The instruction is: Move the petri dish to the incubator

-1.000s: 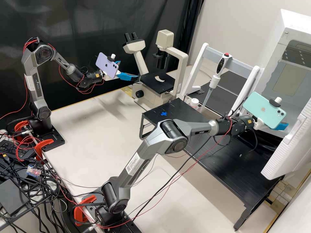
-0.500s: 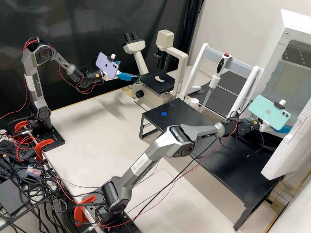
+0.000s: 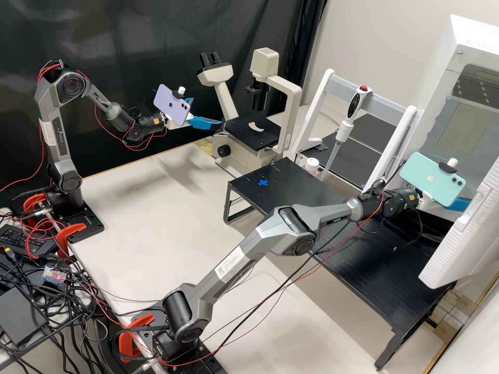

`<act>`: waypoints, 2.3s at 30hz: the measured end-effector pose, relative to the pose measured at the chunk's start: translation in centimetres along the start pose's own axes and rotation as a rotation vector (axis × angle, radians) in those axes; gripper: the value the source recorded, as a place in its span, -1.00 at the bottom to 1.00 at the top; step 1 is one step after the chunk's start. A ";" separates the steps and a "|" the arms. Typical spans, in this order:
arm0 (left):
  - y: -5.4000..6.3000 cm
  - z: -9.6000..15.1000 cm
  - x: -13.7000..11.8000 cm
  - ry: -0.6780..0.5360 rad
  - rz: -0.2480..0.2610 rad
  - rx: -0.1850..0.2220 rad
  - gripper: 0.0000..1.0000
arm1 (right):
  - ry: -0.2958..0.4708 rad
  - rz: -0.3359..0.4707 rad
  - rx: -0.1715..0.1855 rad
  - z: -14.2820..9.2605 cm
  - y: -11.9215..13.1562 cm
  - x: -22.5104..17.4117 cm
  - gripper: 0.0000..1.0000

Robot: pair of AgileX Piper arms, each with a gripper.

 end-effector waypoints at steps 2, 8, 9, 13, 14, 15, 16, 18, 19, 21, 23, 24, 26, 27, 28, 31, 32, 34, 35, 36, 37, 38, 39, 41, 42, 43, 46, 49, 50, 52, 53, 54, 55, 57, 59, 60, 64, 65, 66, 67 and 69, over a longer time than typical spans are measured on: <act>0.0 0.0 0.0 0.000 0.000 0.000 1.00 | -0.009 -0.007 -0.001 0.1 -0.2 0.2 1.00; 0.0 0.0 0.0 0.000 0.000 0.000 1.00 | -0.035 -0.016 -0.036 0.0 -0.7 0.2 1.00; 0.0 0.0 0.0 0.000 0.000 0.000 1.00 | -0.034 -0.016 -0.038 0.0 -0.7 0.2 1.00; 0.0 0.0 0.0 0.000 0.000 0.000 1.00 | -0.043 -0.023 -0.045 0.1 -1.1 0.2 1.00; 0.0 0.0 0.0 0.000 0.000 0.000 1.00 | -0.048 -0.027 -0.044 0.2 -1.3 0.2 1.00; 0.0 0.0 0.0 0.000 0.000 0.000 1.00 | -0.052 -0.032 -0.036 0.4 -1.4 0.2 1.00; 0.0 0.0 0.0 0.000 0.000 0.000 1.00 | -0.050 -0.035 -0.023 0.5 -1.6 0.1 1.00; 0.0 0.0 0.0 0.000 0.000 0.000 1.00 | -0.038 -0.037 -0.015 0.4 -1.6 -0.1 1.00; 0.0 0.0 0.0 0.000 0.000 0.000 1.00 | -0.041 -0.038 -0.019 0.5 -1.5 -0.3 1.00; 0.0 0.0 0.0 0.000 0.000 0.000 1.00 | -0.046 -0.040 -0.020 0.7 -1.3 -0.7 1.00; 0.0 0.0 0.0 0.000 0.000 0.000 1.00 | -0.042 -0.043 -0.021 0.8 -1.0 -1.2 1.00; 0.0 0.0 0.0 0.000 0.000 0.000 1.00 | -0.035 -0.046 -0.018 0.9 -0.8 -1.6 1.00; 0.0 0.0 0.0 0.000 0.000 0.000 1.00 | -0.026 -0.056 -0.004 1.2 -0.6 -2.5 1.00; 0.0 0.0 0.0 0.000 0.000 0.000 1.00 | -0.030 -0.055 0.012 1.5 -0.3 -2.8 1.00; 0.0 0.0 0.0 0.000 0.000 0.000 1.00 | -0.028 -0.055 0.019 1.5 0.0 -3.4 1.00; 0.0 0.0 0.0 0.000 0.000 0.000 1.00 | -0.010 -0.033 0.071 2.1 0.8 -5.1 1.00; 0.0 0.0 0.0 0.000 0.000 0.000 1.00 | -0.004 -0.020 0.073 2.3 1.0 -6.0 1.00; 0.0 0.0 0.0 0.000 0.000 0.000 1.00 | -0.007 -0.002 0.091 2.5 1.2 -7.3 1.00; 0.0 0.0 0.0 0.000 0.000 0.000 1.00 | -0.007 0.010 0.091 2.6 1.3 -7.8 1.00; 0.0 0.0 0.0 0.000 0.000 0.000 1.00 | -0.007 0.020 0.080 2.7 1.4 -8.3 1.00; 0.0 0.0 0.0 0.000 0.000 0.000 1.00 | 0.003 0.038 0.080 2.9 1.4 -9.4 1.00; 0.0 0.0 0.0 0.000 0.000 0.000 1.00 | 0.008 0.044 0.076 3.1 1.3 -10.2 1.00; 0.0 0.0 0.0 0.000 0.000 0.000 1.00 | 0.019 0.054 0.080 2.9 1.3 -11.3 1.00; 0.0 0.0 0.0 0.000 0.000 0.000 1.00 | 0.040 0.072 0.084 2.9 1.2 -13.9 1.00; 0.0 0.0 0.0 0.000 0.000 0.000 1.00 | 0.053 0.080 0.085 2.9 1.1 -15.3 1.00; 0.0 0.0 0.0 0.000 0.000 0.000 1.00 | 0.074 0.095 0.086 3.0 0.8 -16.8 1.00; 0.0 0.0 0.0 0.000 0.000 0.000 1.00 | 0.164 0.168 0.086 2.4 0.9 -20.6 1.00; 0.0 0.0 0.0 0.000 0.000 0.000 1.00 | 0.251 0.233 0.086 1.8 1.0 -23.8 1.00; 0.0 0.0 0.0 0.000 0.000 0.000 1.00 | 0.290 0.256 0.087 1.5 0.8 -25.0 1.00; 0.0 0.0 0.0 0.000 0.000 0.000 1.00 | 0.342 0.267 0.091 1.3 -0.3 -27.6 1.00; 0.0 0.0 0.0 0.000 0.000 0.000 1.00 | 0.362 0.266 0.093 1.2 -0.7 -28.6 1.00; 0.0 0.0 0.0 0.000 0.000 0.000 1.00 | 0.377 0.266 0.089 1.2 -1.2 -29.8 1.00; 0.0 0.0 0.0 0.000 0.000 0.000 1.00 | 0.400 0.269 0.087 1.0 -1.6 -30.6 1.00; 0.0 0.0 0.0 0.000 0.000 0.000 1.00 | 0.449 0.271 0.084 0.8 -2.3 -32.2 1.00; 0.0 0.0 0.0 0.000 0.000 0.000 1.00 | 0.494 0.258 0.095 0.7 -3.5 -34.0 1.00; 0.0 0.0 0.0 0.000 0.000 0.000 1.00 | 0.512 0.248 0.096 0.7 -3.9 -34.7 1.00; 0.0 0.0 0.0 0.000 0.000 0.000 1.00 | 0.591 0.184 0.093 0.3 -5.6 -36.9 1.00; 0.0 0.0 0.0 0.000 0.000 0.000 1.00 | 0.599 0.173 0.095 0.3 -5.9 -37.1 1.00; 0.0 0.0 0.0 0.000 0.000 0.000 1.00 | 0.607 0.149 0.101 0.3 -6.5 -37.5 1.00; 0.0 0.0 0.0 0.000 0.000 0.000 1.00 | 0.612 0.132 0.105 0.3 -6.9 -37.8 1.00; 0.0 0.0 0.0 0.000 0.000 0.000 1.00 | 0.622 0.096 0.110 0.2 -7.7 -38.1 1.00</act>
